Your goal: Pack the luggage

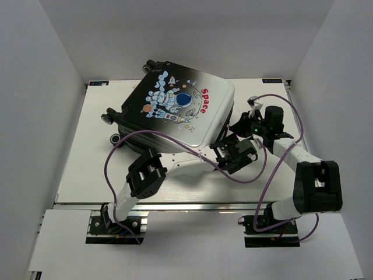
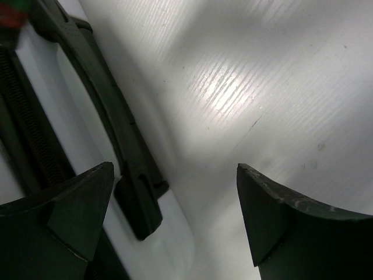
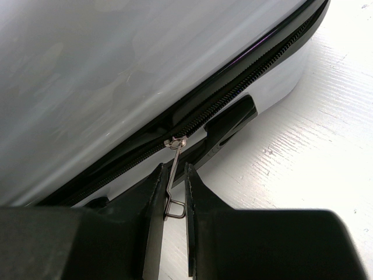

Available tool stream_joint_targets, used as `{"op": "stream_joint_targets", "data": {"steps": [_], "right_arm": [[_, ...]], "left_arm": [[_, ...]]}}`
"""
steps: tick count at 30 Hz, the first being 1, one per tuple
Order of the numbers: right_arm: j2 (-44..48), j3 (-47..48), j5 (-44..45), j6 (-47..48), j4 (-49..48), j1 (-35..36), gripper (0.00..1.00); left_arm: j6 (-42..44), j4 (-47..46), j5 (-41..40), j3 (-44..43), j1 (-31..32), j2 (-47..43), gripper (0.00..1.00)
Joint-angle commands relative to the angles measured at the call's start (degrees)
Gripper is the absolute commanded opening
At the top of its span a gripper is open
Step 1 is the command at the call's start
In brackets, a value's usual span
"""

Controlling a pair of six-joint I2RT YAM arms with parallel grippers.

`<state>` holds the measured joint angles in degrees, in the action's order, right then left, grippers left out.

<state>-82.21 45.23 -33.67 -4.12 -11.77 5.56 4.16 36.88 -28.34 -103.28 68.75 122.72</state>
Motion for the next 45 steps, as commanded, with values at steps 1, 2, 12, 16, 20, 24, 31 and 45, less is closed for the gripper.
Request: {"op": "stream_joint_targets", "data": {"steps": [1, 2, 12, 16, 20, 24, 31, 45], "right_arm": [[0.6, 0.7, 2.8, 0.3, -0.4, -2.3, 0.0], [0.5, 0.8, 2.8, 0.4, -0.4, -2.3, 0.0], [0.6, -0.2, 1.9, 0.7, -1.3, -2.8, 0.0], [0.1, -0.4, 1.2, 0.4, -1.1, -2.8, 0.0], [0.9, -0.9, 1.7, 0.5, -1.2, -2.8, 0.0], [1.4, -1.1, 1.5, 0.7, -1.0, -3.2, 0.0], [1.6, -1.3, 1.9, 0.7, -1.4, -3.0, 0.0], [-10.2, 9.1, 40.7, 3.1, -9.2, -3.9, 0.0]], "left_arm": [[-0.9, -0.1, -7.9, -2.7, 0.2, 0.7, 0.96], [-0.7, -0.7, -8.5, -2.6, 0.2, 1.3, 0.96], [-6.1, -1.7, -21.8, -4.1, -0.8, 6.1, 0.98], [-4.4, -6.9, -21.1, 0.0, -1.3, 5.9, 0.98], [-7.7, -4.1, -22.2, -1.7, -1.9, 9.9, 0.87], [-10.7, -4.5, -25.4, -1.0, -2.4, 12.5, 0.82], [-17.5, -3.3, -27.5, 1.0, -5.8, 13.2, 0.17], [-25.3, -5.1, -15.6, 24.8, -5.8, -3.7, 0.0]]}}
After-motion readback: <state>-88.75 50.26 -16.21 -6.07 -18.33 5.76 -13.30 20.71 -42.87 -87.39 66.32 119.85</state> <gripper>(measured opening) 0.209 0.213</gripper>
